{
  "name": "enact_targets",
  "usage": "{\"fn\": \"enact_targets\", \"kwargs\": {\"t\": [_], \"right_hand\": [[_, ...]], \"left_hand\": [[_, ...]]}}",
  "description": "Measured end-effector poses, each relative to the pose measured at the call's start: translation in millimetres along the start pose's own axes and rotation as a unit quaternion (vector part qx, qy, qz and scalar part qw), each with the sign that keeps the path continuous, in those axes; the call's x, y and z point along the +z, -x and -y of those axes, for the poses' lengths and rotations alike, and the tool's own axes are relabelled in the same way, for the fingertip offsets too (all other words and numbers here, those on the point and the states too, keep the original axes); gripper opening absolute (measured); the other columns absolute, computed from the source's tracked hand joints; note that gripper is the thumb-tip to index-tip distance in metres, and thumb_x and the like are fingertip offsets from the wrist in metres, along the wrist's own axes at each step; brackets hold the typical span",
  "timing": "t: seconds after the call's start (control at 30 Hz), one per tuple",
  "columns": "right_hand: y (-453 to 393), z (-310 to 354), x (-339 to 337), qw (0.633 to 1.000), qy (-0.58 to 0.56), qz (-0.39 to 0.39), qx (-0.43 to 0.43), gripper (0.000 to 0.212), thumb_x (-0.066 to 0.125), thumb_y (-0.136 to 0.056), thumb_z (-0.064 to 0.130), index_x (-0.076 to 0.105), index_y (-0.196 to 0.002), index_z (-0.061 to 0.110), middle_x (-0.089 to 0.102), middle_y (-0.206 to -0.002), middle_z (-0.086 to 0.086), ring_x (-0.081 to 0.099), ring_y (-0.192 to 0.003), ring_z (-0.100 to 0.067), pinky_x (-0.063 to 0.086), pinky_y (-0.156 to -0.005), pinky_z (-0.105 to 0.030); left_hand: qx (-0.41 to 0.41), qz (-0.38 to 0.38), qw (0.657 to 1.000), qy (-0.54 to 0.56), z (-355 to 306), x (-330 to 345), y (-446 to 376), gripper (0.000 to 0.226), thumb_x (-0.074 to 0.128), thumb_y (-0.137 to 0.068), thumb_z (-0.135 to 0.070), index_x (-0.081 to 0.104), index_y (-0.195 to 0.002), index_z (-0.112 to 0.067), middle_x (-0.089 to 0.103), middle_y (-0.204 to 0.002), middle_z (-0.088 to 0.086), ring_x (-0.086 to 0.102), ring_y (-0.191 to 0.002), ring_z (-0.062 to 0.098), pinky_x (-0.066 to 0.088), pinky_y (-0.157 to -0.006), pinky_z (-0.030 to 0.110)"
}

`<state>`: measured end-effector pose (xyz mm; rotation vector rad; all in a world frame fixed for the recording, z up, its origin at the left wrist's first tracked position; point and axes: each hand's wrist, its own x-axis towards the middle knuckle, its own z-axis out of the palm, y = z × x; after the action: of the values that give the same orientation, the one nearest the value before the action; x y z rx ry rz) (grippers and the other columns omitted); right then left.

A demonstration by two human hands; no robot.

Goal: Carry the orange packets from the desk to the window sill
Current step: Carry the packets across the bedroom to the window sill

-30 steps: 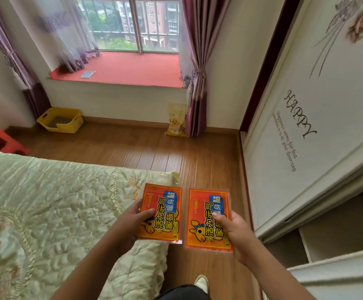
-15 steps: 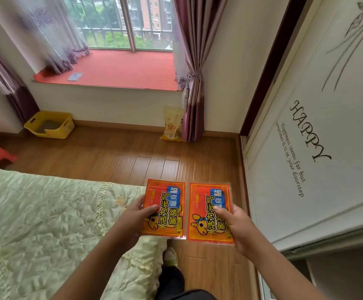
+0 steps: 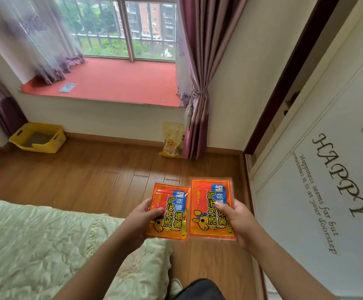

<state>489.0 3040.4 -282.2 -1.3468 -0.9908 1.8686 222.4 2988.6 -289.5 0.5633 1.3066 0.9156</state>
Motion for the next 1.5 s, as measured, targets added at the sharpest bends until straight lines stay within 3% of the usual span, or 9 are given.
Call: {"fn": "enact_targets", "kwargs": {"t": [0.23,0.4,0.47,0.73,0.93,1.13,1.4,1.5], "right_hand": [[-62.0,38.7,5.4,1.0,-0.007,-0.003,-0.008,0.023,0.061,-0.095,0.018,0.062,-0.116,0.012,0.079,-0.1,-0.014,0.076,-0.09,-0.032,0.063,-0.064,-0.038],[-119.3,62.2,9.4,1.0,-0.003,0.017,0.004,0.022,0.062,-0.093,0.017,0.061,-0.114,0.011,0.08,-0.096,-0.014,0.077,-0.086,-0.031,0.062,-0.06,-0.036],[-146.9,69.7,10.4,0.999,0.001,0.03,0.011,0.023,0.063,-0.092,0.018,0.061,-0.114,0.01,0.08,-0.096,-0.013,0.077,-0.086,-0.03,0.062,-0.059,-0.035],[-267.8,129.4,9.8,0.995,0.018,0.091,0.03,0.048,0.073,-0.075,0.033,0.061,-0.117,0.012,0.079,-0.103,-0.014,0.076,-0.093,-0.033,0.063,-0.069,-0.041],[-349.7,174.3,22.0,0.988,0.04,0.136,0.055,0.03,0.066,-0.091,0.02,0.06,-0.119,0.012,0.078,-0.104,-0.014,0.076,-0.094,-0.032,0.063,-0.069,-0.04],[-419.3,192.3,74.4,0.981,0.042,0.169,0.08,0.024,0.061,-0.092,0.009,0.062,-0.116,0.008,0.079,-0.098,-0.018,0.077,-0.083,-0.032,0.062,-0.063,-0.039],[-511.7,213.4,180.9,0.968,0.109,0.21,0.083,0.021,0.062,-0.093,0.011,0.063,-0.114,0.011,0.079,-0.1,-0.017,0.076,-0.087,-0.034,0.063,-0.07,-0.044],[-545.4,230.2,231.1,0.962,0.125,0.228,0.08,0.019,0.061,-0.094,0.011,0.063,-0.112,0.012,0.08,-0.096,-0.015,0.077,-0.082,-0.031,0.063,-0.064,-0.04]], "left_hand": [[0.011,0.0,1.0,0.025,-52.7,-18.4,-52.6,0.032,0.062,-0.09,-0.008,0.057,-0.12,-0.018,0.075,-0.108,0.019,0.072,-0.096,0.041,0.061,-0.075,0.048],[0.005,-0.021,0.999,0.049,-73.8,-28.6,-95.0,0.032,0.062,-0.09,-0.006,0.056,-0.12,-0.015,0.074,-0.108,0.021,0.071,-0.098,0.043,0.058,-0.084,0.053],[0.0,-0.029,0.998,0.055,-83.0,-33.0,-116.1,0.033,0.062,-0.089,-0.006,0.055,-0.121,-0.014,0.074,-0.108,0.022,0.071,-0.098,0.042,0.061,-0.08,0.049],[0.005,-0.076,0.995,0.066,-150.9,-41.0,-207.4,0.037,0.065,-0.089,-0.012,0.053,-0.124,-0.015,0.075,-0.11,0.019,0.072,-0.1,0.039,0.059,-0.085,0.05],[0.042,-0.104,0.99,0.082,-203.1,-55.8,-253.4,0.037,0.066,-0.088,-0.013,0.053,-0.123,-0.017,0.075,-0.111,0.016,0.072,-0.101,0.037,0.061,-0.081,0.046],[0.071,-0.157,0.977,0.126,-226.8,-100.2,-275.0,0.03,0.06,-0.092,-0.007,0.056,-0.12,-0.015,0.075,-0.11,0.017,0.073,-0.097,0.035,0.062,-0.075,0.041],[0.073,-0.207,0.962,0.16,-251.7,-202.9,-321.4,0.031,0.061,-0.092,-0.009,0.055,-0.122,-0.015,0.076,-0.108,0.014,0.074,-0.095,0.033,0.062,-0.066,0.036],[0.086,-0.229,0.953,0.177,-272.4,-245.2,-337.3,0.029,0.061,-0.092,-0.009,0.055,-0.12,-0.015,0.077,-0.105,0.012,0.075,-0.09,0.031,0.061,-0.062,0.034]]}}
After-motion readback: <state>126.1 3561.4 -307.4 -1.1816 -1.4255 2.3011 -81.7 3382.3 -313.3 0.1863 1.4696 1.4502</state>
